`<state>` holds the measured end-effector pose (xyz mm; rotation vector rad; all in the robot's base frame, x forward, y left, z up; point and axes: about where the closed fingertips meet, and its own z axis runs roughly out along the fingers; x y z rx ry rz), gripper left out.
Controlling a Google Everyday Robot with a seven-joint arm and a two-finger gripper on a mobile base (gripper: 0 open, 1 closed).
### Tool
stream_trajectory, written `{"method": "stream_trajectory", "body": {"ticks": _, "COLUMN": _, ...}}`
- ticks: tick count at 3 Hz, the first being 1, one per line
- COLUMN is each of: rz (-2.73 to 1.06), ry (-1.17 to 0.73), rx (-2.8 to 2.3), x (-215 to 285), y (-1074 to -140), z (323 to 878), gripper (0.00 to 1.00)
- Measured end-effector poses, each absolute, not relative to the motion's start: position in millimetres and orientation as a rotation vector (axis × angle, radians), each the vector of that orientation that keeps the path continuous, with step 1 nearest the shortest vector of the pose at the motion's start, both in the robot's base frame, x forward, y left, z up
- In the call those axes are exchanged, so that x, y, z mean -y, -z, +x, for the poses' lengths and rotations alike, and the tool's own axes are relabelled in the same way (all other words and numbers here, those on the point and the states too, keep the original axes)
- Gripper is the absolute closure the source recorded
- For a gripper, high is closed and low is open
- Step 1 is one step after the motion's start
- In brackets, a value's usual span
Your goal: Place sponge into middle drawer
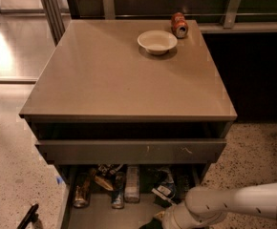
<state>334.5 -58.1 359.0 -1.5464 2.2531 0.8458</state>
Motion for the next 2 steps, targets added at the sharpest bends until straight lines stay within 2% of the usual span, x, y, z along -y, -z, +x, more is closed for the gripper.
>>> {"method": "stream_trajectory", "body": {"ticks": 1, "rz": -1.546, "ry": -0.846, "rx": -2.253, "x": 58.0, "y": -358.9, "z": 334.4, "gripper": 0.0}}
{"method": "stream_trajectory", "body": {"ticks": 2, "rz": -1.547, "ry": -0.846, "rx": -2.253, "x": 58.0, "y": -358.9, "z": 334.4, "gripper": 0.0}}
